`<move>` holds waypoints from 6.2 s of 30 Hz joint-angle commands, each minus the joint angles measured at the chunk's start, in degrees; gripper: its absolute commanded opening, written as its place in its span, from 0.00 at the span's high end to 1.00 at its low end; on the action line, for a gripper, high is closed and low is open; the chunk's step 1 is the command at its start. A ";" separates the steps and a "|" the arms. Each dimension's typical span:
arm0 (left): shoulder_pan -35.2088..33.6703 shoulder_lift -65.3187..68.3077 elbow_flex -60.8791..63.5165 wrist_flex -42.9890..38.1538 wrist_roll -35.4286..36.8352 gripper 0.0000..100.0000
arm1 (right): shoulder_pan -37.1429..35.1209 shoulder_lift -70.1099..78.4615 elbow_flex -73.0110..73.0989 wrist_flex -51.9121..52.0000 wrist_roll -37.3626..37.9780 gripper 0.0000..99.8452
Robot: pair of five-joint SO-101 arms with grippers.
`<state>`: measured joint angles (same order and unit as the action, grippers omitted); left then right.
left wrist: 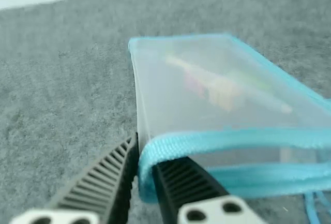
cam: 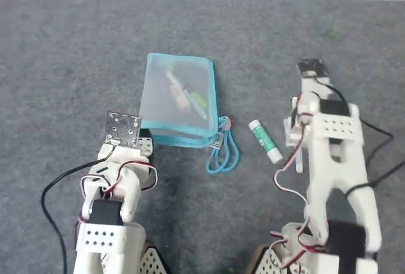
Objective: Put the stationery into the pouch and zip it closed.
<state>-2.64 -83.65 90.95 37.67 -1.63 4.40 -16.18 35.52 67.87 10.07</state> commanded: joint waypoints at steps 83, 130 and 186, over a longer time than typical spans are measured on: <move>0.26 -1.05 -3.38 -1.41 2.02 0.99 | -25.36 -30.29 7.82 18.77 16.62 0.99; 2.29 -0.70 -1.45 -4.04 2.02 0.99 | -46.90 -47.96 -19.78 31.08 11.34 0.99; 10.37 -0.70 -1.80 -4.31 2.02 0.99 | -30.81 -27.38 2.73 16.57 18.90 0.88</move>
<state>7.74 -83.65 90.77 35.91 1.01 -27.34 -38.77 39.91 74.11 18.15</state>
